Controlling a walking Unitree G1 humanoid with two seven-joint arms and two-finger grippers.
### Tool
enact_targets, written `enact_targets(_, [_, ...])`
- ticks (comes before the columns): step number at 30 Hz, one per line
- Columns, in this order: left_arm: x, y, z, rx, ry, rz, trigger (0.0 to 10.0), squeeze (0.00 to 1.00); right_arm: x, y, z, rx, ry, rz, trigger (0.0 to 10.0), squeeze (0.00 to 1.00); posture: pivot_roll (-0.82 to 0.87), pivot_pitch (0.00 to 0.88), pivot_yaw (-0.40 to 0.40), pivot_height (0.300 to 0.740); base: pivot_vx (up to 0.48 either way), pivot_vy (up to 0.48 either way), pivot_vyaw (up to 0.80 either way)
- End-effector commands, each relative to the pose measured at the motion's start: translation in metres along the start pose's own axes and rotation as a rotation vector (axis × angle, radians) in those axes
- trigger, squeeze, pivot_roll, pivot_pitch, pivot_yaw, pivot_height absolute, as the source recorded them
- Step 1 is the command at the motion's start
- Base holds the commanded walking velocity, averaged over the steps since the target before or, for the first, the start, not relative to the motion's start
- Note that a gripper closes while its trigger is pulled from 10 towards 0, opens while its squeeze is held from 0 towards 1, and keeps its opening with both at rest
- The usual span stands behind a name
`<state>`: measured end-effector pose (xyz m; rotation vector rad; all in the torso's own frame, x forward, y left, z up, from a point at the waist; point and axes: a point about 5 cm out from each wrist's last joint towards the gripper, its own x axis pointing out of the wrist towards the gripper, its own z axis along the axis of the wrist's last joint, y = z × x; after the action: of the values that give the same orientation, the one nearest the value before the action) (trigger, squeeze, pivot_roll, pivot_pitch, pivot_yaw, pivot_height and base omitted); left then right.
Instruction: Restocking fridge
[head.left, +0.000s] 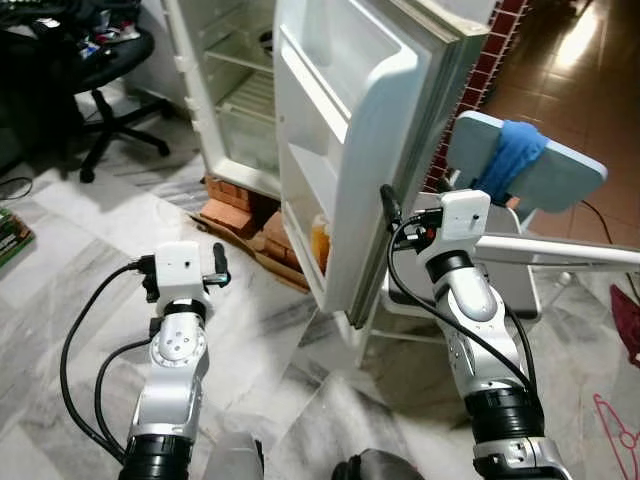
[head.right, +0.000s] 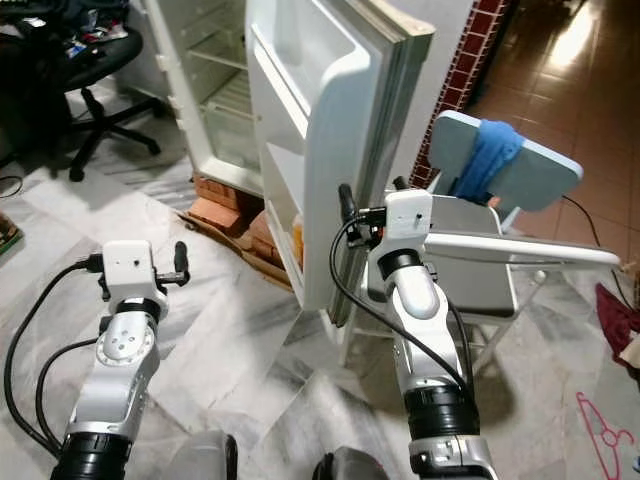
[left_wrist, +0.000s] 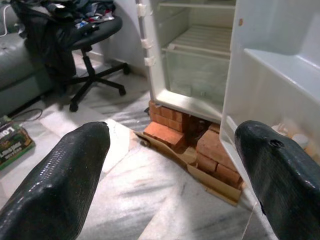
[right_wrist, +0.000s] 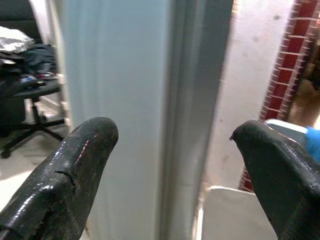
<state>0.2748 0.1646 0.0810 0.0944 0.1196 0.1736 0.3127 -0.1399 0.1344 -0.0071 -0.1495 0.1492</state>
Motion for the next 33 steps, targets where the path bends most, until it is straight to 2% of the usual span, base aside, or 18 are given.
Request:
enact_targets(1, [0.002, 0.002, 0.002, 0.003, 0.001, 0.005, 10.0, 0.00, 0.012, 0.002, 0.006, -0.008, -0.014, -0.017, 10.0, 0.00, 0.04, 0.093, -0.022, 0.740, 0.000, 0.000, 0.00])
enact_targets(4, [0.002, 0.001, 0.003, 0.002, 0.001, 0.004, 10.0, 0.00, 0.024, 0.006, 0.012, 0.006, -0.031, -0.015, 10.0, 0.00, 0.05, 0.093, -0.022, 0.740, 0.000, 0.000, 0.00])
enact_targets(5, [0.003, 0.000, 0.004, 0.002, 0.001, 0.002, 10.0, 0.00, 0.036, 0.010, 0.017, 0.025, -0.040, -0.011, 10.0, 0.00, 0.06, 0.092, -0.025, 0.740, 0.000, 0.000, 0.00])
enact_targets(8, [0.003, 0.000, 0.004, 0.002, 0.004, 0.002, 10.0, 0.00, 0.047, 0.014, 0.023, 0.032, -0.048, -0.022, 10.0, 0.00, 0.07, 0.092, -0.029, 0.740, 0.000, 0.000, 0.00])
enact_targets(10, [0.002, 0.001, 0.004, 0.003, 0.005, 0.005, 10.0, 0.00, 0.065, 0.021, 0.035, 0.053, -0.068, -0.035, 10.0, 0.00, 0.09, 0.090, -0.038, 0.740, 0.000, 0.000, 0.00])
enact_targets(13, [0.001, 0.001, 0.004, 0.004, 0.006, 0.008, 10.0, 0.00, 0.071, 0.025, 0.040, 0.062, -0.076, -0.043, 10.0, 0.00, 0.10, 0.090, -0.044, 0.740, 0.000, 0.000, 0.00])
enact_targets(14, [0.000, 0.004, 0.003, 0.004, 0.007, 0.020, 10.0, 0.00, 0.079, 0.032, 0.049, 0.075, -0.092, -0.029, 10.0, 0.00, 0.11, 0.088, -0.051, 0.740, 0.000, 0.000, 0.00])
enact_targets(18, [-0.001, 0.006, 0.003, 0.004, 0.008, 0.030, 10.0, 0.00, 0.083, 0.040, 0.055, 0.113, -0.105, 0.002, 10.0, 0.00, 0.11, 0.088, -0.058, 0.740, 0.000, 0.000, 0.00])
enact_targets(19, [-0.002, 0.007, 0.003, 0.000, 0.007, 0.036, 10.0, 0.00, 0.082, 0.058, 0.063, 0.262, -0.131, 0.188, 10.0, 0.00, 0.12, 0.089, -0.067, 0.740, 0.000, 0.000, 0.00])
enact_targets(20, [-0.003, 0.008, 0.003, -0.001, 0.006, 0.038, 10.0, 0.00, 0.079, 0.069, 0.066, 0.360, -0.137, 0.309, 10.0, 0.00, 0.12, 0.089, -0.067, 0.740, 0.000, 0.000, 0.00])
enact_targets(21, [-0.003, 0.008, 0.003, -0.001, 0.007, 0.039, 10.0, 0.00, 0.074, 0.076, 0.068, 0.442, -0.142, 0.415, 10.0, 0.00, 0.12, 0.089, -0.068, 0.740, 0.000, 0.000, 0.00])
enact_targets(22, [-0.003, 0.008, 0.003, -0.001, 0.007, 0.039, 10.0, 0.00, 0.074, 0.076, 0.068, 0.442, -0.142, 0.415, 10.0, 0.00, 0.12, 0.089, -0.068, 0.740, 0.000, 0.000, 0.00])
enact_targets(23, [-0.004, 0.008, 0.002, -0.004, 0.008, 0.038, 10.0, 0.00, 0.049, 0.085, 0.073, 0.589, -0.129, 0.707, 10.0, 0.00, 0.11, 0.090, -0.068, 0.740, 0.000, 0.000, 0.00])
enact_targets(27, [-0.004, 0.007, 0.000, -0.005, 0.011, 0.033, 10.0, 0.00, 0.033, 0.083, 0.068, 0.580, -0.109, 0.811, 10.0, 0.00, 0.09, 0.088, -0.065, 0.740, 0.000, 0.000, 0.00])
enact_targets(28, [-0.003, 0.003, 0.001, -0.004, 0.006, 0.012, 10.0, 0.00, 0.034, 0.066, 0.039, 0.417, -0.041, 0.670, 10.0, 0.00, 0.08, 0.090, -0.059, 0.740, 0.000, 0.000, 0.00])
enact_targets(29, [-0.003, 0.001, 0.002, -0.007, 0.002, 0.002, 10.0, 0.00, 0.032, 0.054, 0.024, 0.351, -0.007, 0.591, 10.0, 0.00, 0.08, 0.091, -0.055, 0.740, 0.000, 0.000, 0.00])
enact_targets(31, [-0.002, 0.000, 0.004, -0.012, -0.006, -0.011, 10.0, 0.00, 0.029, 0.039, 0.009, 0.280, 0.027, 0.486, 10.0, 0.00, 0.08, 0.091, -0.051, 0.740, 0.000, 0.000, 0.00])
enact_targets(33, [-0.002, -0.001, 0.005, -0.023, -0.013, -0.024, 10.0, 0.00, 0.018, 0.021, -0.003, 0.239, 0.061, 0.380, 10.0, 0.00, 0.07, 0.090, -0.047, 0.740, 0.000, 0.000, 0.00])
